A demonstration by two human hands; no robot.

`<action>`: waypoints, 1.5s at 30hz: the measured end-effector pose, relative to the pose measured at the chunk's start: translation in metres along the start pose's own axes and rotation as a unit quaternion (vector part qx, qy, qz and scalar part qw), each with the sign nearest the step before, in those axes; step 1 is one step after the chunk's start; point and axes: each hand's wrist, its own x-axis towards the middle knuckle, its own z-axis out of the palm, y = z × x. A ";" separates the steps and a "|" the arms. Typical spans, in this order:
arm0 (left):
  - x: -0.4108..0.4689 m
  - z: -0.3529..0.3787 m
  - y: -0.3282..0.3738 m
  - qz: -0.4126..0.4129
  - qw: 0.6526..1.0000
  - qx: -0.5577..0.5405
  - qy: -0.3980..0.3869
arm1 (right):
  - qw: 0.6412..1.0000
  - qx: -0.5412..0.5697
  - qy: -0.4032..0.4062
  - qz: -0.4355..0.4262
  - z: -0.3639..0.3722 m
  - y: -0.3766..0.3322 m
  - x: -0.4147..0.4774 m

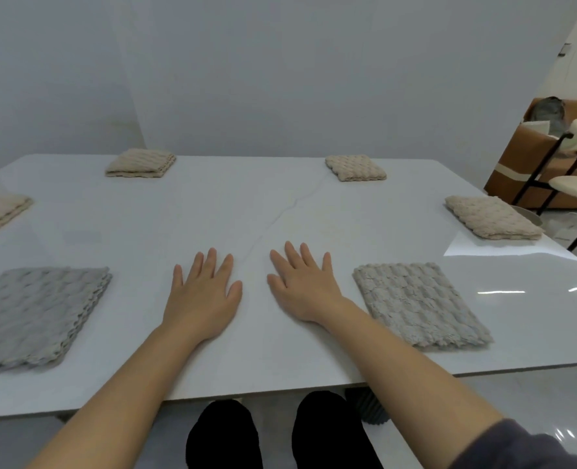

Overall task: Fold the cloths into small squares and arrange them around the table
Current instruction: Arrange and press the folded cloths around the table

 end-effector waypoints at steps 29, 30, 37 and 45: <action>-0.003 0.001 -0.002 0.010 1.000 -0.019 0.010 | 1.000 -0.028 0.001 0.013 -0.003 -0.004 -0.002; -0.004 0.002 -0.002 0.012 1.000 -0.022 0.013 | 0.999 -0.029 -0.002 0.016 -0.002 -0.004 -0.003; -0.003 0.011 -0.006 0.023 0.999 -0.029 0.040 | 0.999 -0.039 -0.007 0.025 0.002 -0.004 -0.002; -0.001 0.013 -0.004 0.019 0.999 -0.024 0.017 | 0.999 -0.028 -0.015 0.032 0.008 -0.003 -0.002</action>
